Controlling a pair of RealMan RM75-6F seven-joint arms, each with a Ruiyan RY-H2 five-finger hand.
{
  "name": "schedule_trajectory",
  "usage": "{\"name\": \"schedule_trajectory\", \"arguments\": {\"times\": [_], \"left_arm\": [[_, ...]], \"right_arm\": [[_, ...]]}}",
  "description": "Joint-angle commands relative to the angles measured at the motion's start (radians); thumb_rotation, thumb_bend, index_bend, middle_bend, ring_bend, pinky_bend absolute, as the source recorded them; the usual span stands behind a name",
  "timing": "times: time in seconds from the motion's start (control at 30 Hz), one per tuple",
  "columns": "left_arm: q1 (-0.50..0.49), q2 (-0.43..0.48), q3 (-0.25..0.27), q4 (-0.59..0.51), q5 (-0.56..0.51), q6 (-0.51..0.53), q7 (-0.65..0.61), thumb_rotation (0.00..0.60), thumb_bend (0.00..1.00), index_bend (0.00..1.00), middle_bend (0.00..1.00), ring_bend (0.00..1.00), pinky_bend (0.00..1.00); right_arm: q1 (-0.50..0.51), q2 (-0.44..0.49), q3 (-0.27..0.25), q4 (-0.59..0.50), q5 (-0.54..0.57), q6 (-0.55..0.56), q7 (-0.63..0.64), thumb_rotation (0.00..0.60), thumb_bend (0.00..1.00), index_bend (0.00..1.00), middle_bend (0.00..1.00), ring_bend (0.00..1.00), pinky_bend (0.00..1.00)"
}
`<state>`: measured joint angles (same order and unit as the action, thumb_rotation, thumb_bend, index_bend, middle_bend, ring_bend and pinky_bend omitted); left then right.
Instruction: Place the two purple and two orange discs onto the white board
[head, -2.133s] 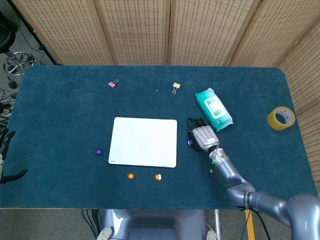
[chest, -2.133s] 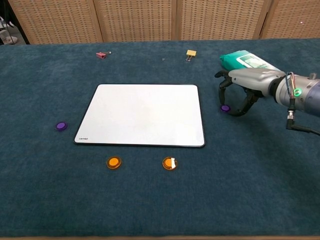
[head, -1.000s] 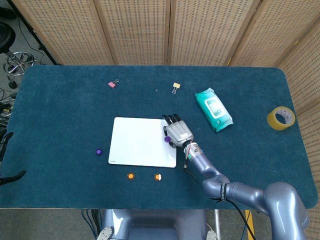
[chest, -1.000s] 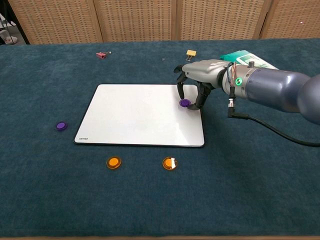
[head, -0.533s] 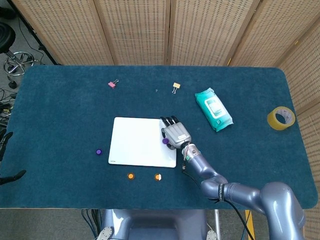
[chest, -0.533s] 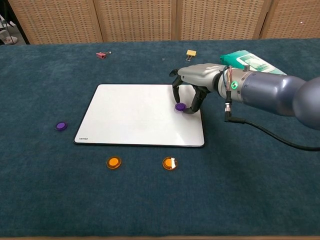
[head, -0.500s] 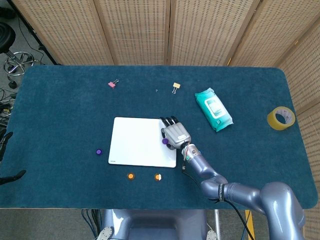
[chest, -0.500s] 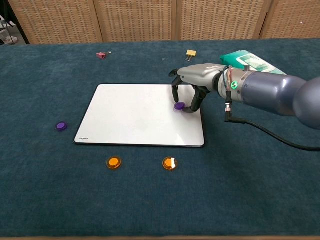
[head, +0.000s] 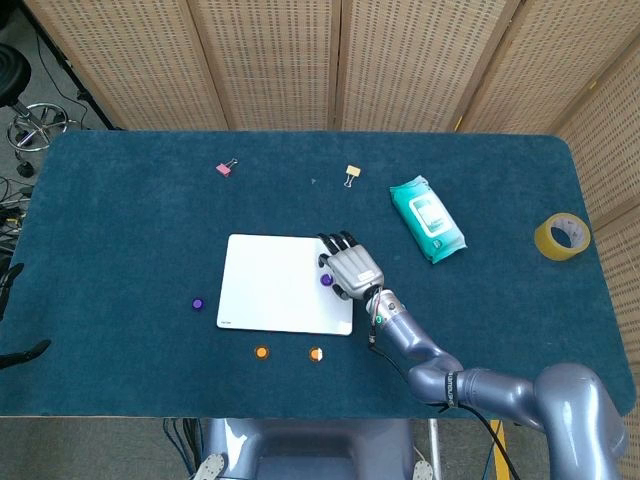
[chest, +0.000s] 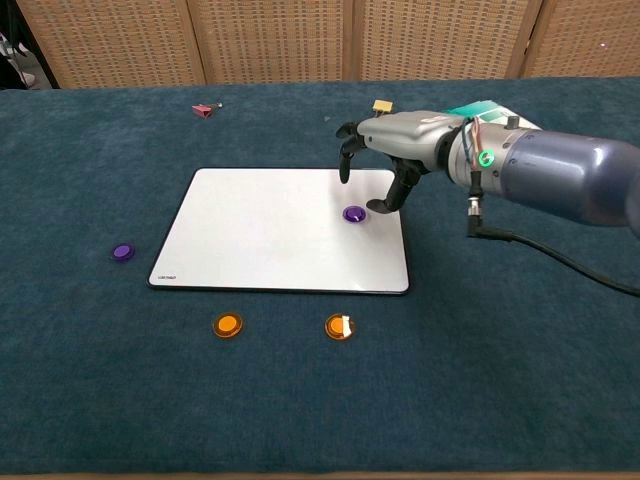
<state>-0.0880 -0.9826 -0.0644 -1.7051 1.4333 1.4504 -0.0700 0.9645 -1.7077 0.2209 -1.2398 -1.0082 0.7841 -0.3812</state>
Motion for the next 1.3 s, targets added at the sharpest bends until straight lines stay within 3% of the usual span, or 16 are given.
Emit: {"name": "schedule_trajectory", "arguments": {"times": [0.03, 0.3, 0.43, 0.53, 0.7, 0.93, 1.07, 1.3], "left_arm": [[-0.006, -0.003, 0.001, 0.005, -0.002, -0.012, -0.002, 0.6, 0.02, 0.0, 0.0, 0.0, 0.0], [-0.041, -0.031, 0.009, 0.029, 0.014, -0.07, -0.008, 0.6, 0.02, 0.0, 0.0, 0.0, 0.0], [-0.068, -0.062, 0.005, 0.046, 0.004, -0.113, 0.001, 0.6, 0.02, 0.02, 0.0, 0.0, 0.0], [-0.096, -0.088, -0.002, 0.057, -0.012, -0.154, 0.009, 0.6, 0.02, 0.1, 0.0, 0.0, 0.0], [-0.183, -0.162, -0.024, 0.089, -0.048, -0.275, 0.053, 0.6, 0.03, 0.16, 0.0, 0.0, 0.0], [-0.279, -0.258, -0.047, 0.112, -0.107, -0.381, 0.183, 0.6, 0.09, 0.25, 0.0, 0.0, 0.0], [-0.308, -0.3, -0.054, 0.111, -0.155, -0.405, 0.258, 0.6, 0.12, 0.33, 0.0, 0.0, 0.0], [-0.353, -0.393, -0.069, 0.148, -0.255, -0.434, 0.356, 0.6, 0.23, 0.35, 0.0, 0.0, 0.0]], "right_arm": [[-0.067, 0.114, -0.025, -0.157, -0.092, 0.112, 0.013, 0.6, 0.41, 0.31, 0.0, 0.0, 0.0], [-0.225, 0.321, -0.105, -0.362, -0.253, 0.311, 0.07, 0.6, 0.39, 0.28, 0.0, 0.0, 0.0], [-0.302, 0.396, -0.149, -0.404, -0.313, 0.396, 0.097, 0.6, 0.12, 0.24, 0.0, 0.0, 0.0], [-0.365, 0.45, -0.183, -0.432, -0.354, 0.46, 0.132, 0.6, 0.04, 0.23, 0.0, 0.0, 0.0], [-0.518, 0.528, -0.243, -0.461, -0.417, 0.636, 0.194, 0.6, 0.04, 0.23, 0.0, 0.0, 0.0], [-0.672, 0.555, -0.281, -0.451, -0.472, 0.796, 0.297, 0.6, 0.04, 0.22, 0.0, 0.0, 0.0], [-0.715, 0.557, -0.283, -0.435, -0.498, 0.835, 0.346, 0.6, 0.04, 0.22, 0.0, 0.0, 0.0], [-0.759, 0.565, -0.267, -0.406, -0.538, 0.866, 0.412, 0.6, 0.04, 0.22, 0.0, 0.0, 0.0]]}}
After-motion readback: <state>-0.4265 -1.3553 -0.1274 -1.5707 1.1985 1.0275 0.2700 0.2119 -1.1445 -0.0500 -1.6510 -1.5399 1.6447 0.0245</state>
